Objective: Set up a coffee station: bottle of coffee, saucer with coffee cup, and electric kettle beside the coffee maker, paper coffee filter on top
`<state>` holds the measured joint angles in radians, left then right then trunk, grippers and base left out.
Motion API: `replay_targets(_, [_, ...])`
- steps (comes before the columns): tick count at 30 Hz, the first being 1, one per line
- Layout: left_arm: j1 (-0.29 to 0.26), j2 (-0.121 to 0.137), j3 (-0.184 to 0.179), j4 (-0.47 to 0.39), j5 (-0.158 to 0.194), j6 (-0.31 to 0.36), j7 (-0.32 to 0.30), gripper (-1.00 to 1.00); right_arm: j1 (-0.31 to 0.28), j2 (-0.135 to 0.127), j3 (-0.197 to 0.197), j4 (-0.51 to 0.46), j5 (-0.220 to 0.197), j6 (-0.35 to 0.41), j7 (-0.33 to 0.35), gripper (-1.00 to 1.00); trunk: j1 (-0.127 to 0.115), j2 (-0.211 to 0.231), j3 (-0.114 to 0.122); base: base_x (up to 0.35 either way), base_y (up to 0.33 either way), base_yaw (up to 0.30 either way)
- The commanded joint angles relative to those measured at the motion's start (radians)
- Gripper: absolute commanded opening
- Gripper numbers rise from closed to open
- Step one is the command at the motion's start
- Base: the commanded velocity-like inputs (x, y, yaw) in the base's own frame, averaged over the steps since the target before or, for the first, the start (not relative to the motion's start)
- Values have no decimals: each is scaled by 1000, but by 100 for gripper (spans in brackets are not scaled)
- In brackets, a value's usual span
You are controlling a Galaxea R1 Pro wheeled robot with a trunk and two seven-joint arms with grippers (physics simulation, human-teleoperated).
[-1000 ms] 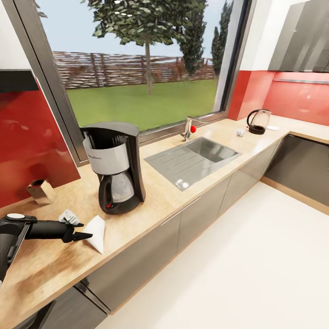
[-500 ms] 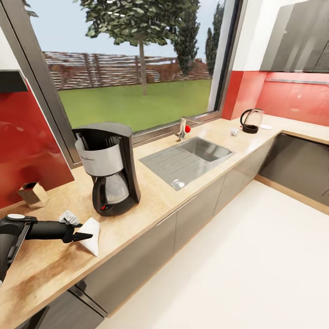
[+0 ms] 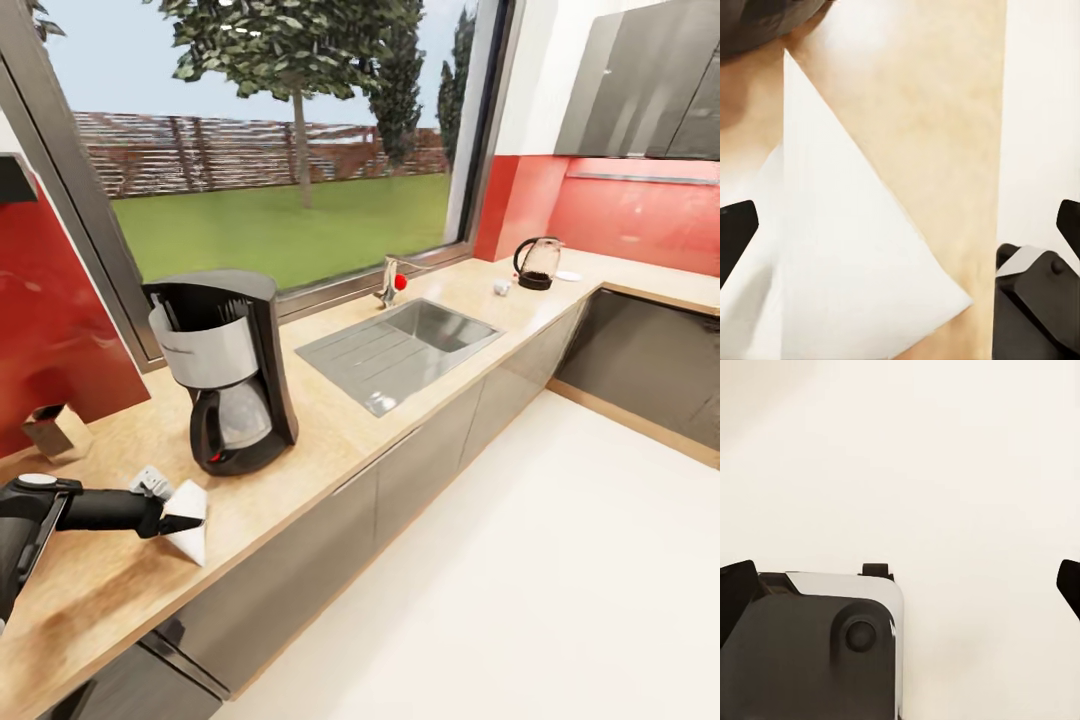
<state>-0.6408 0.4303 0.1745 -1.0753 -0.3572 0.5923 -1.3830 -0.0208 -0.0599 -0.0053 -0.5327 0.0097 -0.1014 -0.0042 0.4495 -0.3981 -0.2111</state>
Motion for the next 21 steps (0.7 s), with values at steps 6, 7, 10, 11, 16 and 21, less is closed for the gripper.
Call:
replay_targets(6, [2,-1,2,1,-8,10,-8,100,-1,0,0,0,1,-3,0,100,1,-2,-2,0,0,-38])
replay_targets(7, [2,-1,2,1,-8,10,-8,100,-1,0,0,0,1,-3,0,100,1,-2,-2,0,0,-9])
replay_targets(10, [5,-1,2,2,-8,10,-8,100,-1,0,0,0,1,-3,0,100,1,-2,-2,0,0,-5])
replay_targets(11, [9,-1,2,2,-8,10,-8,100,-1,0,0,0,1,-3,0,100,1,-2,-2,0,0,-2])
replay_targets(16, [29,-1,2,2,-9,9,-7,100,-1,0,0,0,1,-3,0,100,1,-2,-2,0,0,-1])
replay_targets(21, [36,-1,2,2,-9,3,-7,100,-1,0,0,0,1,-3,0,100,1,-2,-2,0,0,0])
